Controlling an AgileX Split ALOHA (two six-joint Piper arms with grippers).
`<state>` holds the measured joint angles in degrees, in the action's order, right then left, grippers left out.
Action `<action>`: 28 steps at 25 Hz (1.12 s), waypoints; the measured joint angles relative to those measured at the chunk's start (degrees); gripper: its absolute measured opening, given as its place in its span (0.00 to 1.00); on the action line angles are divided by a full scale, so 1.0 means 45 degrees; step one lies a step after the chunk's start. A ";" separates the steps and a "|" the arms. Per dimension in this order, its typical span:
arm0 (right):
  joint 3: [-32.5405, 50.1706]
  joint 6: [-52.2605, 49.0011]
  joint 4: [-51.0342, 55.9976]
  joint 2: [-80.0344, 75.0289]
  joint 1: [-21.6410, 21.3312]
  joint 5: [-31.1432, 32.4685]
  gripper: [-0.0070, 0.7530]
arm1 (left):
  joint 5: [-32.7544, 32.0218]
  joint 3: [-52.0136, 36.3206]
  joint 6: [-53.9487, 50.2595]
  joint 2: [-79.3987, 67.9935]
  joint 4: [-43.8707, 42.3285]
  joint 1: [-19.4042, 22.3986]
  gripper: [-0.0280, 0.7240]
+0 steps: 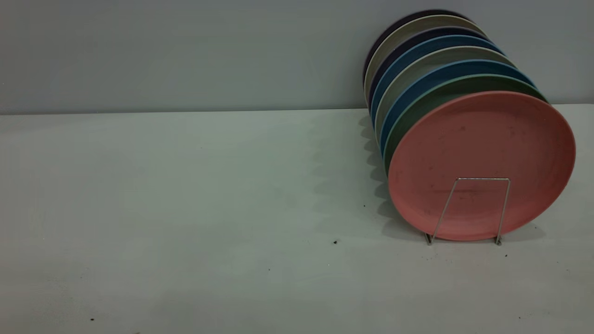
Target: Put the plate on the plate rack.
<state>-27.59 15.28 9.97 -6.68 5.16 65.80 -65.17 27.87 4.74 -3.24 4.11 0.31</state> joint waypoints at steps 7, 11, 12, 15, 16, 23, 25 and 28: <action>0.0000 -0.0026 0.0000 0.0165 -0.0027 -0.0012 0.61 | 0.0015 0.0000 0.0000 0.0164 -0.0014 0.0000 0.60; 0.0000 -0.0038 0.0048 0.1083 -0.0127 -0.0012 0.61 | 0.0027 0.0000 0.0000 0.0858 -0.0014 0.0000 0.60; 0.0000 -0.0038 0.0081 0.1369 -0.0143 -0.0001 0.61 | 0.0010 0.0000 0.0000 0.0941 -0.0014 0.0000 0.60; 0.0000 -0.0038 0.0197 0.1696 -0.0247 0.0035 0.61 | 0.0010 0.0000 0.0000 0.1005 -0.0014 0.0000 0.60; 0.0011 -0.0038 0.0252 0.1696 -0.0272 0.0035 0.61 | 0.0010 0.0000 0.0000 0.1005 -0.0014 0.0000 0.60; 0.0011 -0.0038 0.0302 0.1696 -0.0315 0.0023 0.61 | 0.0010 0.0000 0.0000 0.1005 -0.0014 0.0000 0.60; 0.0011 -0.0038 0.0314 0.1696 -0.0315 0.0023 0.61 | 0.0010 0.0000 0.0000 0.1005 -0.0014 0.0000 0.60; 0.0011 -0.0038 0.0314 0.1696 -0.0315 0.0023 0.61 | 0.0010 0.0000 0.0000 0.1005 -0.0014 0.0000 0.60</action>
<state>-27.54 15.11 11.38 0.95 3.75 65.90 -65.13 27.87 4.74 1.28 4.05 0.31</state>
